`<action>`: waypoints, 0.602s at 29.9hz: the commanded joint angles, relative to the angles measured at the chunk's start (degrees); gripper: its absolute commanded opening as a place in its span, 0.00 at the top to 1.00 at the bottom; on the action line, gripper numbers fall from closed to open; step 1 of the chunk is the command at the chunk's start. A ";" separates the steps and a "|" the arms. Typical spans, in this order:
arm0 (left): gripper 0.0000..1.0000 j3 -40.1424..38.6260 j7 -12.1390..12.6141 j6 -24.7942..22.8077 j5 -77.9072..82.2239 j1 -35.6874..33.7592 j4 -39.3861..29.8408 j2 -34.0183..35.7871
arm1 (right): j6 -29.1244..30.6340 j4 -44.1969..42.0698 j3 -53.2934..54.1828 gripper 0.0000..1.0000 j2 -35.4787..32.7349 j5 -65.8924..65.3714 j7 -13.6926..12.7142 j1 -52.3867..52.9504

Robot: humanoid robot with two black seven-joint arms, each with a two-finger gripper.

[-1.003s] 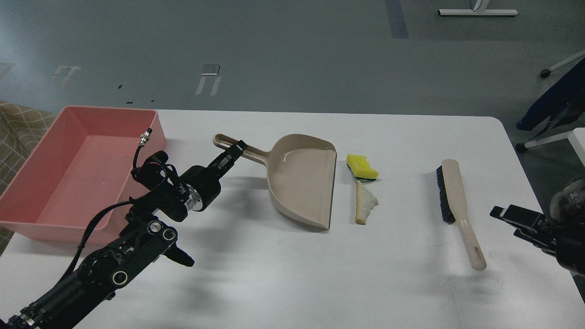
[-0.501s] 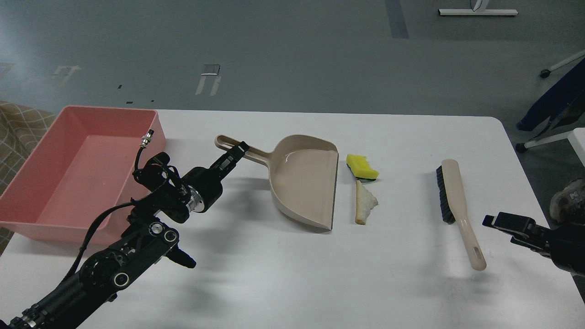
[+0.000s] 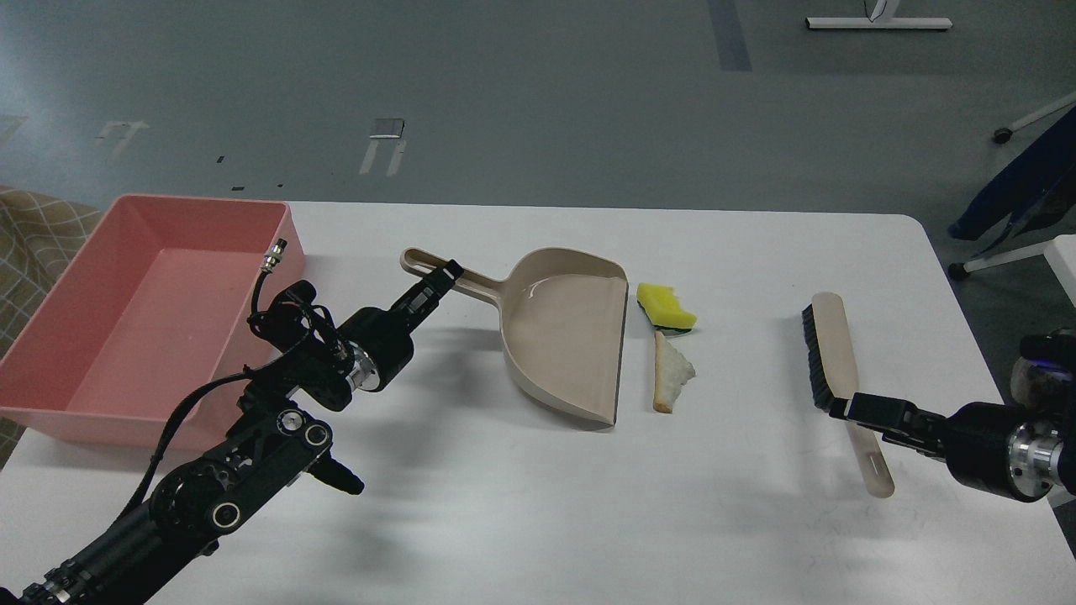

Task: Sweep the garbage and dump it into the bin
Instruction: 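Reach the right gripper to the brush handle and grasp it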

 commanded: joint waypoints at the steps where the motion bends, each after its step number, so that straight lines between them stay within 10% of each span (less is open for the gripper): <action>1: 1.00 0.07 0.00 0.01 0.00 -0.09 0.01 0.01 | -0.01 -0.31 -0.43 0.15 1.23 -0.77 -0.20 0.00; 15: 1.00 -0.02 0.00 0.10 0.00 -0.09 0.01 0.01 | -0.01 -1.01 -0.87 0.31 1.50 -0.86 -0.20 0.00; 18: 1.00 -0.02 0.00 0.10 0.00 -0.09 0.01 0.01 | -0.01 -0.92 -0.87 0.48 1.59 -0.77 -0.20 0.00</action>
